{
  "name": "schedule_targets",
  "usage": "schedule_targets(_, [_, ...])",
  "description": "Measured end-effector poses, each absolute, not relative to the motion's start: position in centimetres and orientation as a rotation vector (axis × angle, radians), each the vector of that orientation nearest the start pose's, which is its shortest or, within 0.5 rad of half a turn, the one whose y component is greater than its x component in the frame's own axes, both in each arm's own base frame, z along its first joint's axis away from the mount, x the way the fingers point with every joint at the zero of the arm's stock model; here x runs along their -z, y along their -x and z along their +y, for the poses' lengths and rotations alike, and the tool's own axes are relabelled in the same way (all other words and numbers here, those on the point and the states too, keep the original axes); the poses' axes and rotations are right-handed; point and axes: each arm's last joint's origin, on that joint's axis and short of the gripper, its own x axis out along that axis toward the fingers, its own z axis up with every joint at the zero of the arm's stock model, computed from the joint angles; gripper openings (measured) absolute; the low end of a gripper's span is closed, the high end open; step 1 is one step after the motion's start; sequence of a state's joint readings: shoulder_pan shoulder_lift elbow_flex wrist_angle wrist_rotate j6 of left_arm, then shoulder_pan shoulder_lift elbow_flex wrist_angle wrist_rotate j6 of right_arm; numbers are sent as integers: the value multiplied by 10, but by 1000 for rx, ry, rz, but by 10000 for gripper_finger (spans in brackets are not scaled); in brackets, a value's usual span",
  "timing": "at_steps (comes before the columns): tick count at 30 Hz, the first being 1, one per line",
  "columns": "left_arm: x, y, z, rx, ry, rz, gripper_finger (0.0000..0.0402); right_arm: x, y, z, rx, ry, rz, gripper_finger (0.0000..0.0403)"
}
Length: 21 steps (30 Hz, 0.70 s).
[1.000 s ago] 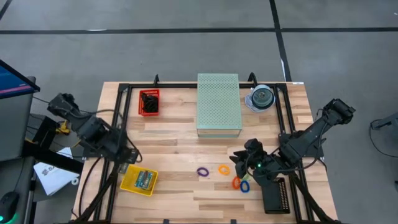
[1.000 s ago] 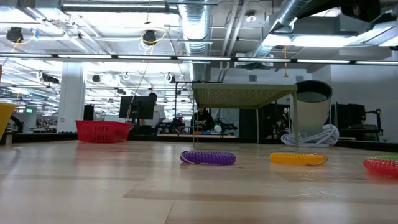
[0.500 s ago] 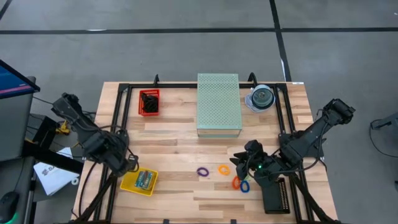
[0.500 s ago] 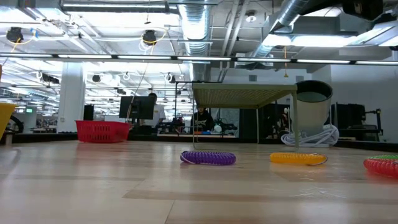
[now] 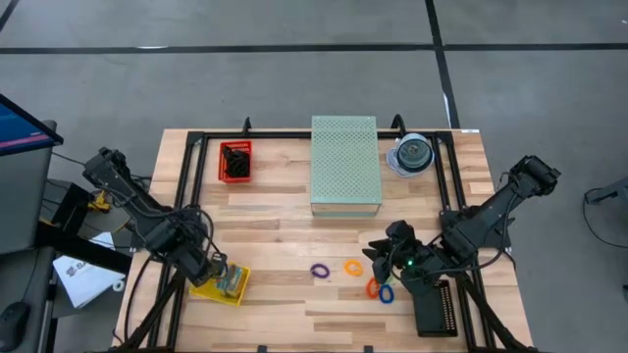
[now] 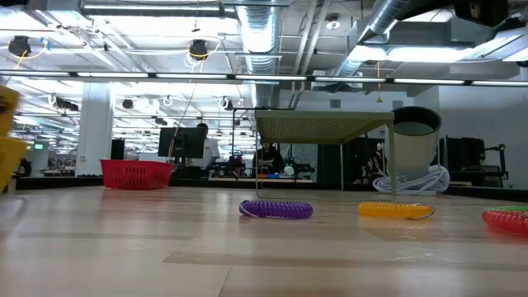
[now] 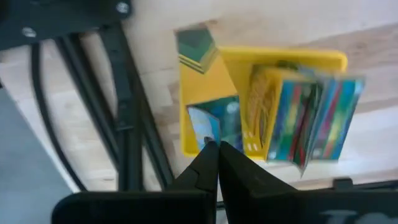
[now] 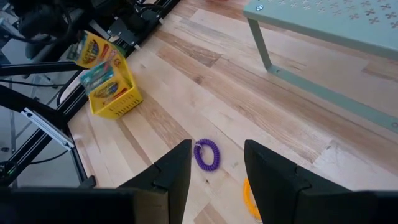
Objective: Pick & Place Office Desk Supplies
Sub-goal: Put the crayon box into the yellow bin
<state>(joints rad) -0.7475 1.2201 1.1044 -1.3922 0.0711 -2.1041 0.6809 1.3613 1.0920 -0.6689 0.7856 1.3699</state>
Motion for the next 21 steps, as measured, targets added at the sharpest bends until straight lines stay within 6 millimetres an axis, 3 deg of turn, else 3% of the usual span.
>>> schedule_targets(6, [-279,-144,-136,-947,1125,1366,0,-283,-222,154,518,-688,482,146])
schedule_targets(21, [-280,-145,-140,-885,1141,1387,0,-283,-222,153,519,-688,482,146])
